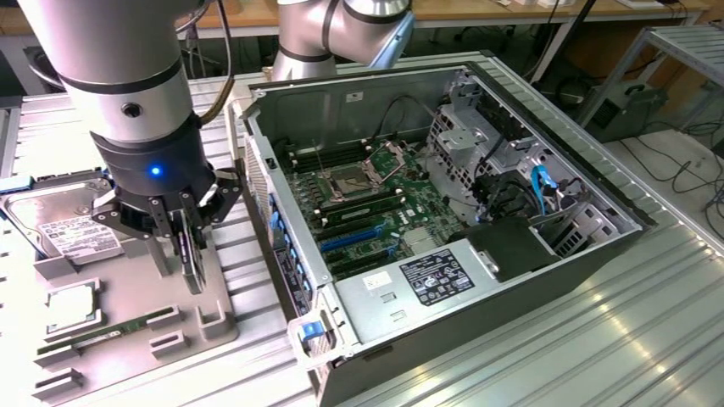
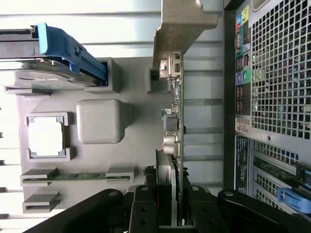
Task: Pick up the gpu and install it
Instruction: 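Pick up the gpu and move the gpu toward the slot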
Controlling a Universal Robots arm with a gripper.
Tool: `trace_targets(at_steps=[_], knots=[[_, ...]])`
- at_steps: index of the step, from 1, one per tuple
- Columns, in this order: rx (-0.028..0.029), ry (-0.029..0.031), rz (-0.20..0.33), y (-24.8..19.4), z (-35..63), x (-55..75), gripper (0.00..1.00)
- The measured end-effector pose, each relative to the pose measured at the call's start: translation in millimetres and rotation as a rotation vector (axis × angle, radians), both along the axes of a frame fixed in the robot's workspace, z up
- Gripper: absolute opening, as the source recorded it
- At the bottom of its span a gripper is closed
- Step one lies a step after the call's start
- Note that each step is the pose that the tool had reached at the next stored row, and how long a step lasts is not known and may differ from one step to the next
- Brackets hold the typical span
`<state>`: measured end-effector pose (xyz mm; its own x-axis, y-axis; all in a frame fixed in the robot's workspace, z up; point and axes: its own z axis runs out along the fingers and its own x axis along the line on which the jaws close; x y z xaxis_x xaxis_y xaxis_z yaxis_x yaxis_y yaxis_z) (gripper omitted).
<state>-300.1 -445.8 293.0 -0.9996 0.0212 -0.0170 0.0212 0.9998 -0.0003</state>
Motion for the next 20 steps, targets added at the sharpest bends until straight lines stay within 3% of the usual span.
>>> trace_targets(at_steps=[20], knots=[[0.0000, 0.0000, 0.000, 0.0, 22.4, 0.0, 0.28]])
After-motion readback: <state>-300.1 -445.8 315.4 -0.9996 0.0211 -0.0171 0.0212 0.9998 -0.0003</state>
